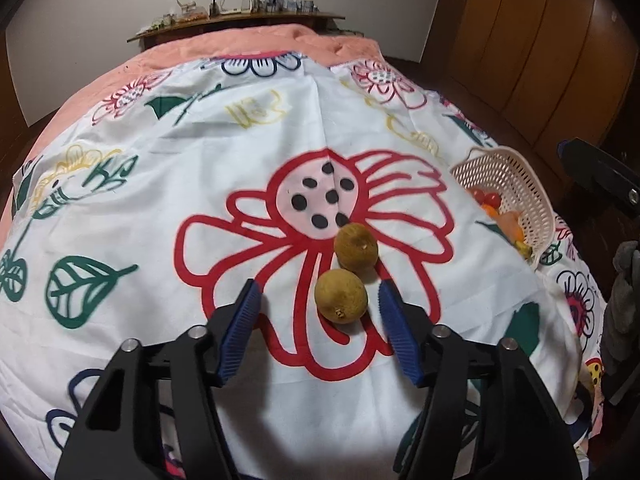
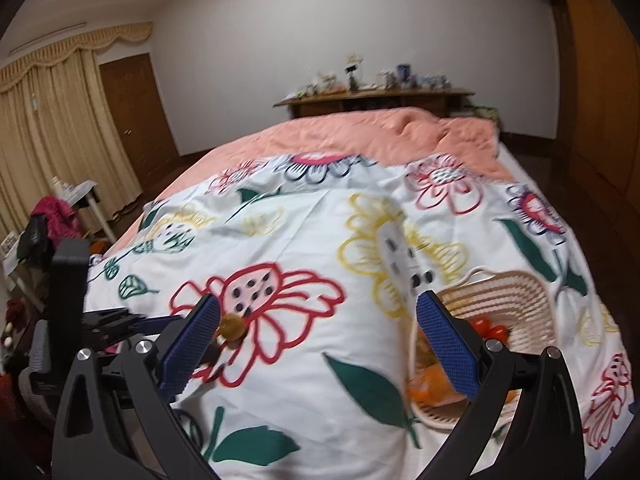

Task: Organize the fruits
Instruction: 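Grasp a brown kiwi with the left gripper, then grasp the other kiwi with the right gripper while the left gripper holds its kiwi, then carry the kiwi into the basket and open the right gripper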

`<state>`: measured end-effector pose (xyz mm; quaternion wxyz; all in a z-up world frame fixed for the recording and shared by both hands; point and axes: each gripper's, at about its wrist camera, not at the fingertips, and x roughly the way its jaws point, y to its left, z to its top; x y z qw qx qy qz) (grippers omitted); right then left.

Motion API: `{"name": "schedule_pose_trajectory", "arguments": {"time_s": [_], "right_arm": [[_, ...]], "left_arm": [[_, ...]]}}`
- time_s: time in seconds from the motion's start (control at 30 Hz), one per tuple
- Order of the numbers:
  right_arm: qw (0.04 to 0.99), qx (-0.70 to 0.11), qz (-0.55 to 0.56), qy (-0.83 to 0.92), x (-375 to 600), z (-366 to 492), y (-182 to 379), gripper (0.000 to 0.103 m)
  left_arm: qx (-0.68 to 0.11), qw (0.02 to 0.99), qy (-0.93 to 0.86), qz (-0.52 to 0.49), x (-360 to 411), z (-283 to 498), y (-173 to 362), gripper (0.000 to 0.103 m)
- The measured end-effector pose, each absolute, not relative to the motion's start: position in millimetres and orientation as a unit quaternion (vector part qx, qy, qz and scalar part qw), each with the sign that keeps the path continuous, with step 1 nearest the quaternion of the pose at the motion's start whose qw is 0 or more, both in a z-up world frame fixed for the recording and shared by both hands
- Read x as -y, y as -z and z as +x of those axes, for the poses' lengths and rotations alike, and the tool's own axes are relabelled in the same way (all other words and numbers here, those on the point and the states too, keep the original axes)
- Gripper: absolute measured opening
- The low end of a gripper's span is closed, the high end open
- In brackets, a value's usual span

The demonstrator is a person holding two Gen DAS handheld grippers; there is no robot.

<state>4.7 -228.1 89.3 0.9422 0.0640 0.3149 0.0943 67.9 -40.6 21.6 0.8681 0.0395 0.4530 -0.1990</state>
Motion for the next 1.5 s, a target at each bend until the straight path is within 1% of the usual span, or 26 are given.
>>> {"name": "schedule_pose_trajectory", "arguments": {"time_s": [0.07,0.17,0.2,0.27,0.3,0.33,0.4,0.43,0.5,0.67,0.7,0.83,0.9,0.97,1.3,1.43,1.5], "right_arm": [[0.938,-0.324,0.064,-0.102,223.6,7.8,-85.2,0.094],[0.931,-0.34,0.069,-0.112,217.8,16.0,-78.6,0.09],[0.928,-0.346,0.072,-0.116,216.0,18.5,-76.3,0.086],[0.925,-0.353,0.072,-0.119,213.2,22.4,-74.0,0.085],[0.924,-0.357,0.07,-0.119,210.7,24.9,-73.0,0.082],[0.923,-0.36,0.068,-0.12,209.7,26.6,-72.0,0.08],[0.918,-0.368,0.069,-0.126,207.0,31.4,-69.1,0.072],[0.915,-0.374,0.072,-0.13,205.9,34.1,-67.1,0.071],[0.909,-0.384,0.075,-0.141,202.6,39.3,-63.3,0.06],[0.898,-0.406,0.052,-0.161,183.1,46.1,-57.0,0.055],[0.895,-0.412,0.044,-0.167,176.6,48.7,-55.3,0.052],[0.883,-0.434,0.012,-0.181,154.6,56.7,-50.0,0.05],[0.877,-0.444,-0.005,-0.184,143.3,61.4,-45.7,0.045],[0.872,-0.453,-0.014,-0.185,137.2,65.8,-41.8,0.044],[0.853,-0.482,-0.058,-0.19,111.8,78.3,-28.7,0.034],[0.847,-0.489,-0.077,-0.193,101.8,82.2,-24.5,0.032],[0.845,-0.493,-0.08,-0.191,100.3,84.4,-22.9,0.028]], "left_arm": [[-0.453,0.868,0.199,0.038,40.6,69.3,-21.7,0.058],[-0.455,0.867,0.2,0.045,43.8,70.6,-19.8,0.052],[-0.456,0.865,0.202,0.049,45.9,69.9,-19.0,0.045],[-0.458,0.863,0.207,0.052,47.8,70.0,-18.0,0.035],[-0.457,0.863,0.21,0.051,48.0,69.4,-17.6,0.03],[-0.457,0.862,0.215,0.047,47.3,69.1,-17.7,0.027],[-0.454,0.863,0.218,0.035,43.2,68.1,-19.2,0.027],[-0.452,0.864,0.217,0.031,41.1,67.6,-20.0,0.027],[-0.45,0.868,0.211,0.02,34.9,66.3,-22.7,0.027],[-0.429,0.884,0.188,0.015,16.0,60.7,-36.2,0.027],[-0.424,0.887,0.181,0.015,12.1,59.9,-39.7,0.028],[-0.406,0.901,0.152,0.011,-6.6,59.5,-54.3,0.028],[-0.398,0.906,0.142,0.005,-16.2,59.4,-60.1,0.027],[-0.391,0.911,0.134,0.002,-23.6,59.2,-64.9,0.027],[-0.382,0.915,0.126,-0.016,-43.0,59.1,-66.1,0.027],[-0.38,0.917,0.122,-0.022,-49.2,58.5,-65.6,0.027],[-0.38,0.917,0.119,-0.024,-51.1,58.5,-65.2,0.027]]}}
